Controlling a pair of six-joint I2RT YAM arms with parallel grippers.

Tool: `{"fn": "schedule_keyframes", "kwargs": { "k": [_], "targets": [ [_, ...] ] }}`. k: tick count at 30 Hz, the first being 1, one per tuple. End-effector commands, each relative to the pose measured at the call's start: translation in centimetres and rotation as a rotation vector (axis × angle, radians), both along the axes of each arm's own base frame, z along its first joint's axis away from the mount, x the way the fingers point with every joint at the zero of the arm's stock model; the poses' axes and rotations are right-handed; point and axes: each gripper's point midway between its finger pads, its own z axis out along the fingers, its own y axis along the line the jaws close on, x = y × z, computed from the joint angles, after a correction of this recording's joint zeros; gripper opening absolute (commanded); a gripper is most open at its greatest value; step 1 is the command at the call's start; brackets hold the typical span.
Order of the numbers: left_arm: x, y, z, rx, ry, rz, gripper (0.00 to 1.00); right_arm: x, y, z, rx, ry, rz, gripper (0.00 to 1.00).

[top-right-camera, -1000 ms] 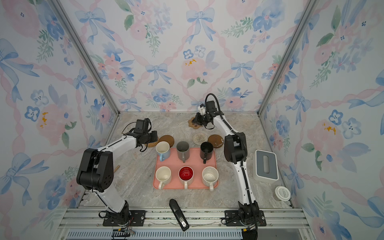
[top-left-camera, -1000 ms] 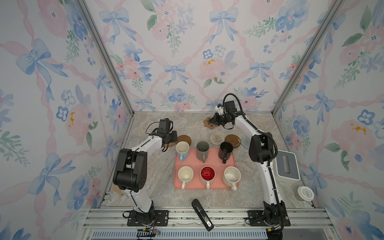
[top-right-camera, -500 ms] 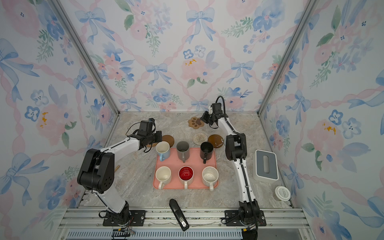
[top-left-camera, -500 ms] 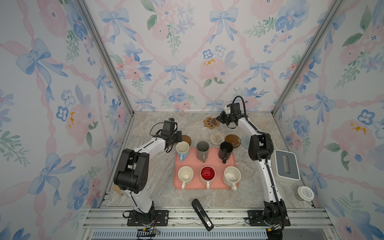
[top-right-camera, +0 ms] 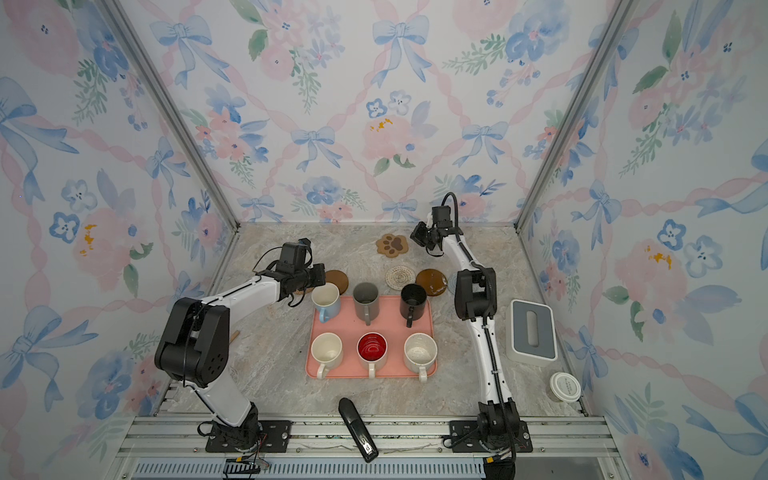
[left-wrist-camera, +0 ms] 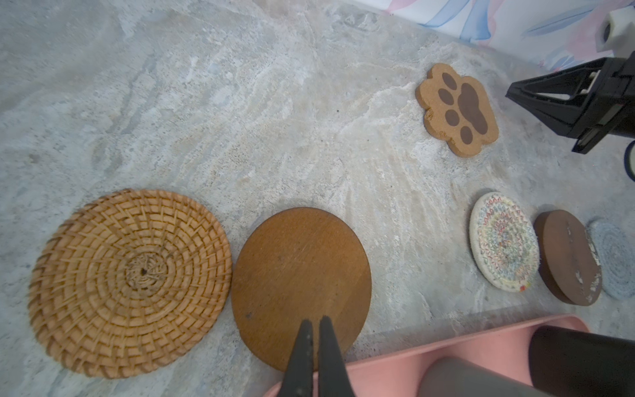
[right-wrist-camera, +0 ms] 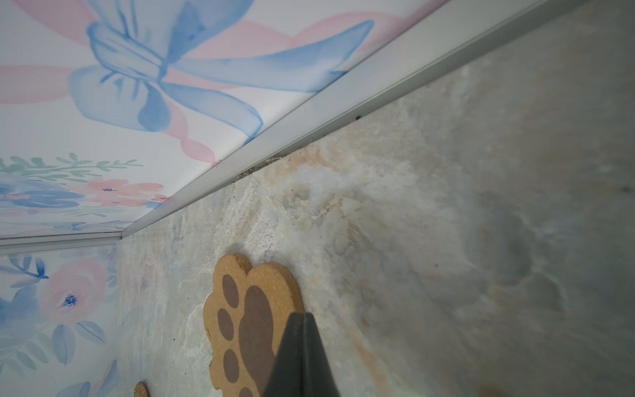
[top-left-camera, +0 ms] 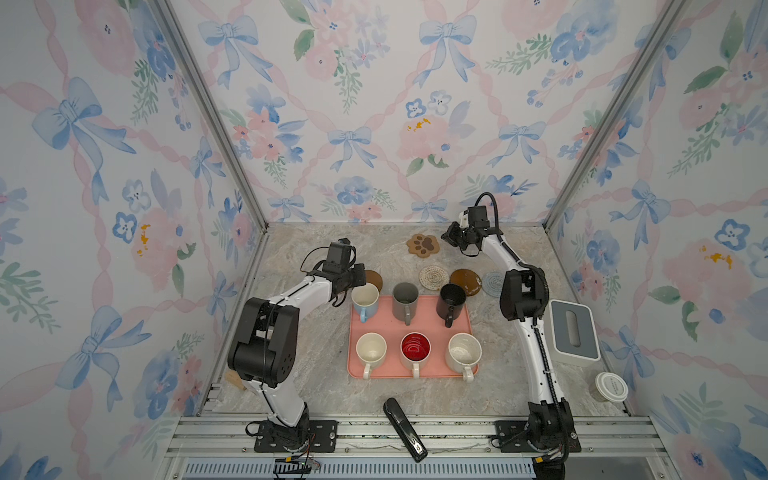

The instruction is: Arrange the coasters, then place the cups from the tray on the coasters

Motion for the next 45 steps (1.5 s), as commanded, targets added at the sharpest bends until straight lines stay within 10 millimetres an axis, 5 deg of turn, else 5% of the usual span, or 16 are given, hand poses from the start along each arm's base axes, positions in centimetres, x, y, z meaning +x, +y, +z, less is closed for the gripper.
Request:
{"fn": "schedule_keyframes", "kwargs": {
  "k": [1,12,19,26,38,45],
  "targets": [
    [-0.2,-0.4,1.5,-0.025,-0.035,-0.008,0.00,-0.3,-0.1,-1.8,-0.033,0.032,0.008,0.00],
    [-0.4,-0.5,1.6,-0.024,-0.039,-0.009,0.00,-2.0,2.5,-3.7,-0.026,0.076,0.088,0.00],
    [-0.5,-0.5,1.4,-0.027,-0.036,-0.012,0.00,-5.3,5.6,-4.5,-0.071,0.120,0.245,0.00],
    [-0.7,-0.5,1.6,-0.034,-0.044,-0.013,0.00,-7.8,5.6,-4.2,-0.128,0.160,0.316,0.00],
    [-0.9,-0.5,2.6,-0.049,-0.085,-0.011,0.00,-2.8,4.9,1.4,-0.041,-0.019,0.168,0.00],
    [-1.2,-0.6,3.2,-0.059,-0.101,-0.015,0.00,0.0,5.6,1.4,0.077,-0.067,0.073,0.00]
  ]
}}
